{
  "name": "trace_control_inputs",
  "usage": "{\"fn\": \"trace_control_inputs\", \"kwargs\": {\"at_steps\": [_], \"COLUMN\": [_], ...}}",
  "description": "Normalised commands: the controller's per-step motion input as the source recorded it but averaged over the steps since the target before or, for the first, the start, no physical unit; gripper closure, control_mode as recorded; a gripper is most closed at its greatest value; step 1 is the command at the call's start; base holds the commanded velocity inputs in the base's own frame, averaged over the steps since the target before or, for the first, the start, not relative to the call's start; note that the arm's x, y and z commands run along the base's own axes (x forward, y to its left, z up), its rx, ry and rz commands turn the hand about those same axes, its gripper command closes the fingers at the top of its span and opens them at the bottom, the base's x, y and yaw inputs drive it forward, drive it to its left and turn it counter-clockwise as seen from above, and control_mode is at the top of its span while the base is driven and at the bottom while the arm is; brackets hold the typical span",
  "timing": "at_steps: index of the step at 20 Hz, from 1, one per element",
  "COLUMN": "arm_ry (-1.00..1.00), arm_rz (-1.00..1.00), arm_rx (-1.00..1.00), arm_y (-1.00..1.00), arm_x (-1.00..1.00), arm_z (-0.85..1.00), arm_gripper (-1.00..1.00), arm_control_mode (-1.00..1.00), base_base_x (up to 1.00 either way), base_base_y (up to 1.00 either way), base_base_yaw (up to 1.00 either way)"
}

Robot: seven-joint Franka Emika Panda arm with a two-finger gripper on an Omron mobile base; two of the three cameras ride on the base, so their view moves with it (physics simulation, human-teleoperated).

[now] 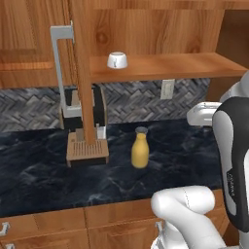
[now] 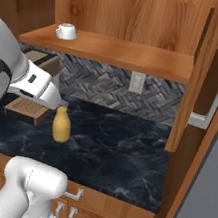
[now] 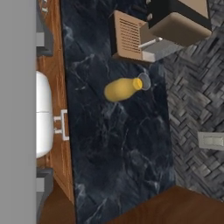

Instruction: There is a tray on the dining counter. Grab the cup, mug, and pitcher and place them on the tray. The pitcher may be placed next to the tray if it cannot fit the tray.

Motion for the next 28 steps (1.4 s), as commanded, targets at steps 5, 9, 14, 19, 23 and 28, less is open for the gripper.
{"fn": "trace_control_inputs", "kwargs": {"at_steps": [5, 9, 14, 19, 23, 28], "arm_ry": [0.00, 0.00, 0.00, 0.00, -0.01, -0.06], "arm_rz": [0.00, 0.00, 0.00, 0.00, 0.00, 0.00], "arm_rx": [0.00, 0.00, 0.00, 0.00, 0.00, -0.01], "arm_y": [0.00, 0.00, 0.00, 0.05, 0.29, 0.39], "arm_x": [0.00, 0.00, 0.00, 0.05, 0.05, 0.00], "arm_z": [0.00, 0.00, 0.00, -0.01, 0.13, 0.45], "arm_gripper": [-1.00, -1.00, -1.00, -1.00, -1.00, -1.00], "arm_control_mode": [1.00, 1.00, 1.00, -1.00, -1.00, -1.00], "base_base_x": [0.07, 0.02, 0.14, 0.11, 0.00, 0.00], "base_base_y": [0.16, 0.12, 0.02, 0.01, 0.00, 0.00], "base_base_yaw": [-0.18, -0.19, -0.07, -0.01, 0.00, 0.00]}}
